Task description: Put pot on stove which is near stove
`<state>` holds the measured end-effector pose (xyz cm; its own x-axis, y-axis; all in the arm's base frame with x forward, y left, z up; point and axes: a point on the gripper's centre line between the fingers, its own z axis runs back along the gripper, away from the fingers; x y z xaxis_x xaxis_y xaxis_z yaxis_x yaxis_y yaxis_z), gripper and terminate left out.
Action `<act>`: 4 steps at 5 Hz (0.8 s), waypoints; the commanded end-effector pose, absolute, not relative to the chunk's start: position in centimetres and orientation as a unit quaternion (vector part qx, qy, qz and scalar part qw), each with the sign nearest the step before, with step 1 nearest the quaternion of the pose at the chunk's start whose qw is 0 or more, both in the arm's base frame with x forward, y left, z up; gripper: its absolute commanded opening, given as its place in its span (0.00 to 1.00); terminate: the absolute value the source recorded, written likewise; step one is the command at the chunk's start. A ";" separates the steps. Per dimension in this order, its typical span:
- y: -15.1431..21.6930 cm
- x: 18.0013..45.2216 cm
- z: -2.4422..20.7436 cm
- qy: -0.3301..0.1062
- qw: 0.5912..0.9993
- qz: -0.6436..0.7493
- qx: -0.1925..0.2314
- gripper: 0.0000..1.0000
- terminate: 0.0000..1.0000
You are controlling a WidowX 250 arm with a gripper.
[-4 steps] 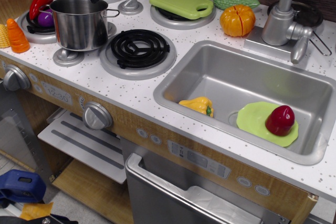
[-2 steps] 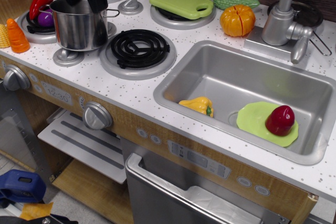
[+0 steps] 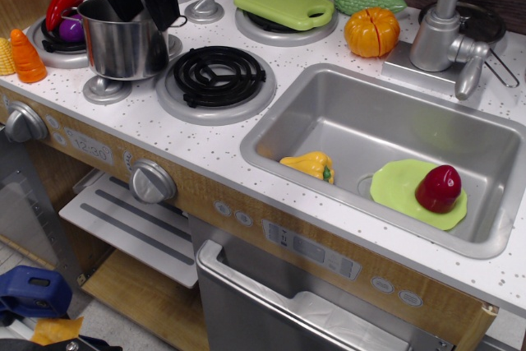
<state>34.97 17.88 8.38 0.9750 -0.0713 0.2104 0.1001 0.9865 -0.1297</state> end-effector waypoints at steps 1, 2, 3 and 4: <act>19.5 34.9 9.7 -0.125 0.989 -0.037 -0.064 1.00 0.00; 19.6 34.9 9.5 -0.129 0.989 -0.035 -0.065 1.00 0.00; 19.5 34.7 8.8 -0.140 0.986 -0.023 -0.084 1.00 0.00; 19.3 34.7 8.5 -0.140 0.985 -0.010 -0.101 1.00 0.00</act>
<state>34.73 18.22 6.62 0.9705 0.0179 0.2404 0.0466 0.9645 -0.2598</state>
